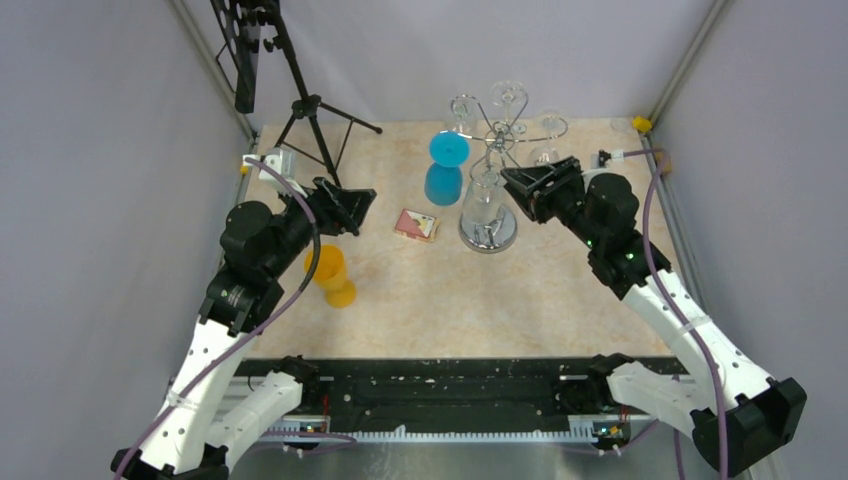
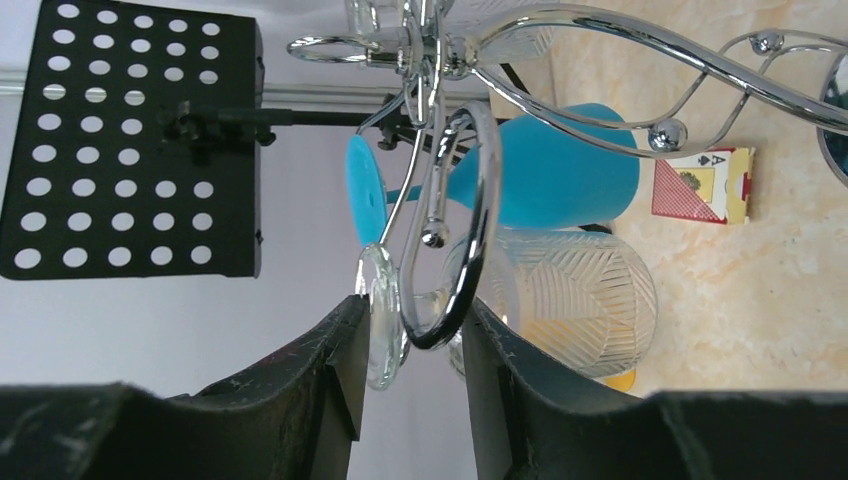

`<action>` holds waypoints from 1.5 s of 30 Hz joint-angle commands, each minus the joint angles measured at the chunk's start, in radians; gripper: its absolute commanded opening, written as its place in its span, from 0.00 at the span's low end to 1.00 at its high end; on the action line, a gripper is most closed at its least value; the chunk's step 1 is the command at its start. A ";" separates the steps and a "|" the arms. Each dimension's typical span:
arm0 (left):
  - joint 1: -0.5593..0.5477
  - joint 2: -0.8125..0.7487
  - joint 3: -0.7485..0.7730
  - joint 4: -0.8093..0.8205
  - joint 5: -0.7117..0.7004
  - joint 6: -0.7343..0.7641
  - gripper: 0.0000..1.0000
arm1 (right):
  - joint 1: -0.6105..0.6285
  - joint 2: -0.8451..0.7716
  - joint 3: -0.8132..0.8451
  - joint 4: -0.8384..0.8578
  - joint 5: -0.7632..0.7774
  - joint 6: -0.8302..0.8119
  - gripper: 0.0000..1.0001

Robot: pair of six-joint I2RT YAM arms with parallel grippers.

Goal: Take the wine glass off the wine glass rack

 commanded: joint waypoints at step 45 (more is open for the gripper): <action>0.004 0.001 0.021 0.021 -0.029 0.036 0.74 | 0.038 0.026 0.078 0.208 0.062 -0.033 0.00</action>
